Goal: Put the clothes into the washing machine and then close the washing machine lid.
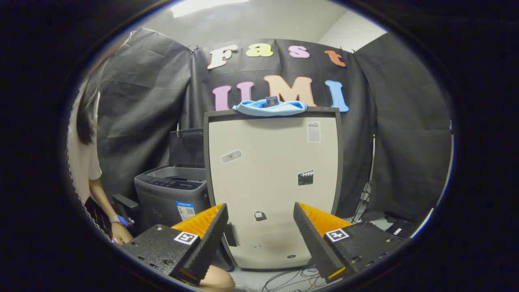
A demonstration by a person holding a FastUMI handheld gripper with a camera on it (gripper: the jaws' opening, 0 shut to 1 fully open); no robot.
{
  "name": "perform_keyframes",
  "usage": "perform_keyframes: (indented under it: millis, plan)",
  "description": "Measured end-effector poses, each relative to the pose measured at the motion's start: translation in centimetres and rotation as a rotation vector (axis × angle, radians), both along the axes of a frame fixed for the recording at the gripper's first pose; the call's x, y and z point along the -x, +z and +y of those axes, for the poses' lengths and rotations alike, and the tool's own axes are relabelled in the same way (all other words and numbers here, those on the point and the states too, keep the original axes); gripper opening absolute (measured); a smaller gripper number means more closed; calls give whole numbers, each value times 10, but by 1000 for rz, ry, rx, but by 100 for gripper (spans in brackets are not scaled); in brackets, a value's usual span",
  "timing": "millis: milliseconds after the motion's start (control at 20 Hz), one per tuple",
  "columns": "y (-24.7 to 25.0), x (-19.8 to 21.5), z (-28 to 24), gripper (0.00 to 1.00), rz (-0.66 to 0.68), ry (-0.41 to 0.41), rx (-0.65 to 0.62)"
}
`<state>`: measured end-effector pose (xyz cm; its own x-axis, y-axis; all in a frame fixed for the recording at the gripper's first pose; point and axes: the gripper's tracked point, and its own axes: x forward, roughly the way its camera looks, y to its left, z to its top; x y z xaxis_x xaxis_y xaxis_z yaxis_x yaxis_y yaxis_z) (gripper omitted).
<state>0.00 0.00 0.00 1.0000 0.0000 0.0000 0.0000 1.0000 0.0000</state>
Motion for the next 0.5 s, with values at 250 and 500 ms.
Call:
perform_keyframes:
  millis: [250, 500]
  plan:
    - [0, 0, 0, 98, 0, -3, 0]
    - [0, -1, -2, 98, -1, -10, -1]
